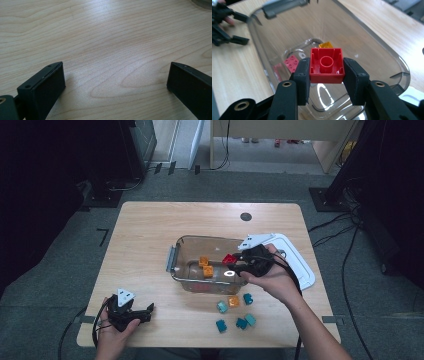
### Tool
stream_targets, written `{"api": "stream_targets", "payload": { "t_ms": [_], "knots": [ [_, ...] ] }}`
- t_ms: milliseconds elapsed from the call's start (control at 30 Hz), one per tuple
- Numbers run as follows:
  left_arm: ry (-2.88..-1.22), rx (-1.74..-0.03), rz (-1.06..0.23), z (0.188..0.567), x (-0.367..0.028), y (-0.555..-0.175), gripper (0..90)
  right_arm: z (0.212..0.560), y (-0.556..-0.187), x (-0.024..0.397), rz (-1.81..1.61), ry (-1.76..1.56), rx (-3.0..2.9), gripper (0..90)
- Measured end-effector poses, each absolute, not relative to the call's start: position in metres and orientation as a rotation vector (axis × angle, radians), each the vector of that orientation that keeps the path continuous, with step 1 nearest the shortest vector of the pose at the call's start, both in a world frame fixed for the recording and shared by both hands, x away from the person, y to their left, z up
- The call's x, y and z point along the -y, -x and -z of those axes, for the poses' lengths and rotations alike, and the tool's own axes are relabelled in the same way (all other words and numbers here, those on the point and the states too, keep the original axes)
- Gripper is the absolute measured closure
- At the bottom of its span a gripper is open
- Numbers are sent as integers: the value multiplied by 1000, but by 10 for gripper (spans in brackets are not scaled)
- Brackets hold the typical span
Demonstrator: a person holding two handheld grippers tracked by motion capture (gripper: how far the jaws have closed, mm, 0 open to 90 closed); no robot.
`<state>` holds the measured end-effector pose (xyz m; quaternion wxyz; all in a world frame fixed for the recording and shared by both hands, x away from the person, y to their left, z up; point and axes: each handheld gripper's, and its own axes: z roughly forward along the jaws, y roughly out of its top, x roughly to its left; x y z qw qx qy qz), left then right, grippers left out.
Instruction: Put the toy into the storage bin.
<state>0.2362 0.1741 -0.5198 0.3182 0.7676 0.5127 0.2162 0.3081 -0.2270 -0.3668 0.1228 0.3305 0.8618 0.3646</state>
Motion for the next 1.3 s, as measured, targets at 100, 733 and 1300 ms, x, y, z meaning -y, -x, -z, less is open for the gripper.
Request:
{"api": "stream_targets", "payload": {
  "t_ms": [100,733,1300],
  "knots": [
    [-2019,-1348,-569,520,-174,-236,14,373,-316,224,-1018,-1002,-2542,601],
    [-2020,-1347,-569,520,-174,-236,14,375,-315,220,-1056,-994,-2496,278],
    [-2022,-1349,-566,520,-174,-236,14,360,-258,251,-1196,-982,-2309,0]
  ]
}}
